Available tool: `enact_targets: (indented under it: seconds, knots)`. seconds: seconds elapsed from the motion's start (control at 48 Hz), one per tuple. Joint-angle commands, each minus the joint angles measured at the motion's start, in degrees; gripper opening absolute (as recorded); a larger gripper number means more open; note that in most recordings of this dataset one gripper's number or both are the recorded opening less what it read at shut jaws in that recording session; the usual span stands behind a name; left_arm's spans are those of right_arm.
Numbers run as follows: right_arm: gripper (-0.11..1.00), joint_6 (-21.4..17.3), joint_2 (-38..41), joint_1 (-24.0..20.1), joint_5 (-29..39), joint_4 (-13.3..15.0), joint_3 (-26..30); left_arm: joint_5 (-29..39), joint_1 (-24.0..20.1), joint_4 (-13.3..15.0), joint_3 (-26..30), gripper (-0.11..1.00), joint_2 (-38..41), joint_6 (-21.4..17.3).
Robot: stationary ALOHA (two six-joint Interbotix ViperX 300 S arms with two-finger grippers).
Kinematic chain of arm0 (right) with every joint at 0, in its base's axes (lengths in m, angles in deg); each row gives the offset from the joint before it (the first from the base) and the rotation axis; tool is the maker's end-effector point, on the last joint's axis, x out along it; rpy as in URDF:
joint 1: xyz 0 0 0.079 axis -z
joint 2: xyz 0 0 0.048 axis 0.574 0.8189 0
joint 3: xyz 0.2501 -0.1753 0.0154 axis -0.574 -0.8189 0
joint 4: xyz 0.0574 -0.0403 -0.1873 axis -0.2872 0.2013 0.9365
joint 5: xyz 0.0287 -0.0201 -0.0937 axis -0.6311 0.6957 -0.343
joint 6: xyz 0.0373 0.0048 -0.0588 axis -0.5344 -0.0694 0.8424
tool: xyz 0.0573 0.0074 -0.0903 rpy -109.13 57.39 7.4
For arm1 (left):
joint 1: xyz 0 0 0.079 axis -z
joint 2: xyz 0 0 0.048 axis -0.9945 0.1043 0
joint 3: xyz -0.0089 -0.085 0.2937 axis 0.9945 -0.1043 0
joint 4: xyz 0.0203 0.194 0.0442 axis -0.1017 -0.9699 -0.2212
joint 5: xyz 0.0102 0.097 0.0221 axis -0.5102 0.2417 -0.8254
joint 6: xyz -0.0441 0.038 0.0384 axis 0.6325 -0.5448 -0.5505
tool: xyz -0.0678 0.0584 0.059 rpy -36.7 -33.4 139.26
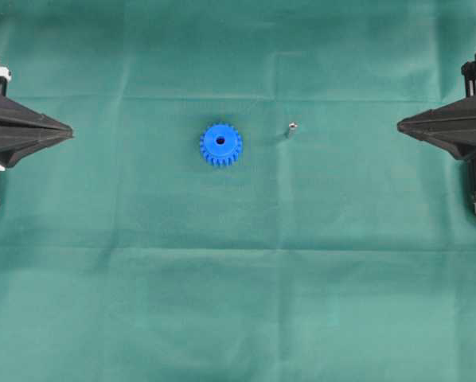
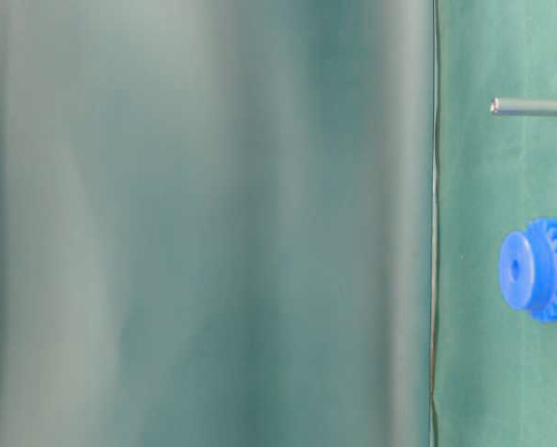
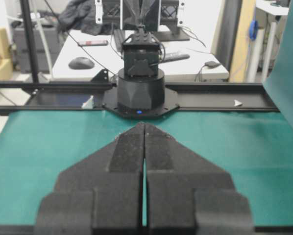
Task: Insert the shaft placed at a random location into the center hole of the small gear at another random location.
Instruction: 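Move the right gripper left toward the small silver shaft, opening it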
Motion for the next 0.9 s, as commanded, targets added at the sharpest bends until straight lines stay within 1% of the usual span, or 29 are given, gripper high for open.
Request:
enact_targets:
  seconds: [0.0,0.25,0.375,0.438,0.479,0.521,0.584,0.646,0.667,0.709,0.792,0.834,0.875]
  knots:
    - [0.01,-0.3,0.6,0.2,0.0,0.2,1.1,-0.1,0.2,-0.8,2.1,0.00,0.5,0.0]
    - [0.01,0.4,5.0,2.0,-2.0,0.2,1.0,1.6,0.3,-0.9,2.3,0.00,0.4,-0.4]
    - [0.01,0.4,9.8,4.2,-4.7,0.2,0.4,2.1,0.3,-0.9,2.3,0.00,0.4,-0.4]
    - [0.01,0.4,13.7,5.7,-6.5,0.2,0.4,2.3,0.3,-0.9,2.3,0.00,0.3,-0.4]
    - [0.04,0.4,16.2,6.5,-7.7,0.1,0.5,2.4,0.3,-0.9,2.3,0.00,0.4,-0.4]
    - [0.10,0.4,18.8,7.1,-9.1,0.1,0.8,2.5,0.3,-0.9,2.3,0.00,0.3,-0.4]
    - [0.24,0.4,22.9,8.0,-11.3,0.0,1.1,2.5,0.3,-0.9,2.3,0.00,0.3,-0.4]
    - [0.41,0.4,27.3,8.9,-13.8,0.0,1.3,2.5,0.2,-0.9,2.3,0.00,0.3,-0.4]
    - [0.49,0.4,28.8,9.1,-14.7,0.1,1.4,2.5,0.3,-0.9,2.2,0.00,0.3,-0.4]
    - [0.62,0.8,32.3,9.7,-16.7,0.1,1.5,2.5,0.3,-0.9,2.2,0.00,0.3,-0.4]
    - [0.84,1.1,38.0,10.5,-20.7,0.0,1.7,2.5,0.3,-0.9,2.2,0.00,0.3,-0.4]
    - [0.90,1.1,40.5,10.9,-22.5,-0.3,1.8,2.5,0.3,-0.9,2.2,0.00,0.3,-0.5]
    - [0.87,1.1,43.4,11.3,-24.2,-0.8,2.2,2.5,0.3,-0.9,2.2,0.00,0.3,-0.5]
